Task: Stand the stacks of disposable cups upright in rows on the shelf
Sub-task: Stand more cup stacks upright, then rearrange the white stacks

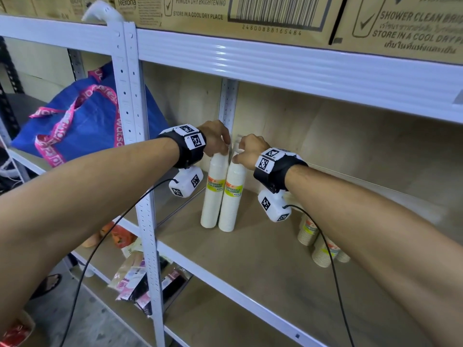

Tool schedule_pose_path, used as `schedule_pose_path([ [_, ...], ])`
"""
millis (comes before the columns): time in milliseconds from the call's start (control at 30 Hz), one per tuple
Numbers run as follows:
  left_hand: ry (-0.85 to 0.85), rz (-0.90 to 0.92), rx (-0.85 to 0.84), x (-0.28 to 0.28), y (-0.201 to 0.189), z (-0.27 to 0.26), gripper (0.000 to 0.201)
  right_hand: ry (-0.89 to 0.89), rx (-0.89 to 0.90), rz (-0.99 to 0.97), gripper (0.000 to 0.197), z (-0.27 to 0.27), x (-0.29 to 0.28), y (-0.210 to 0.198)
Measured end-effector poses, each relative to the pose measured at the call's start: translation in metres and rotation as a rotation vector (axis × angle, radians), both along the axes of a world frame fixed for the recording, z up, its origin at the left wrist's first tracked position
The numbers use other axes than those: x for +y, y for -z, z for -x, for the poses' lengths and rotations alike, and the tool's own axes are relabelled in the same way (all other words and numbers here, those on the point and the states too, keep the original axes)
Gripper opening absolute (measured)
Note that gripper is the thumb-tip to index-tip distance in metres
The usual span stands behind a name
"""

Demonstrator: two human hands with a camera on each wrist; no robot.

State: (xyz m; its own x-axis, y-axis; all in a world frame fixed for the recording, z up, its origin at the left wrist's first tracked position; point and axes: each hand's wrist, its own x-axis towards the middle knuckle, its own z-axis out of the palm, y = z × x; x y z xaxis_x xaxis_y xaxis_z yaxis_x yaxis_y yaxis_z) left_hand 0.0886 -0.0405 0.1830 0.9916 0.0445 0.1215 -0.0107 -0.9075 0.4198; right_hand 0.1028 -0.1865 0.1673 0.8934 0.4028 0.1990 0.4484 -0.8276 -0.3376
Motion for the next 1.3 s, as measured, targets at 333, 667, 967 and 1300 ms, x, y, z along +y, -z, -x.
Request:
schedule_pose_path([
  [333,0.106,0.054,0.043,-0.047,-0.022,-0.010,0.023,0.086,-0.013,0.014,0.038,-0.004,-0.052,-0.016],
  [667,0.211,0.081,-0.069,-0.096,-0.017,-0.037,0.028,0.205,-0.048,-0.015,0.040,-0.016,-0.100,-0.018],
  [967,0.263,0.061,-0.139,-0.120,-0.004,-0.075,0.028,0.308,-0.040,-0.023,0.040,-0.049,-0.125,-0.008],
  [1300,0.283,0.124,-0.129,-0.136,0.008,-0.117,0.031,0.371,-0.011,-0.022,0.040,-0.089,-0.139,0.001],
])
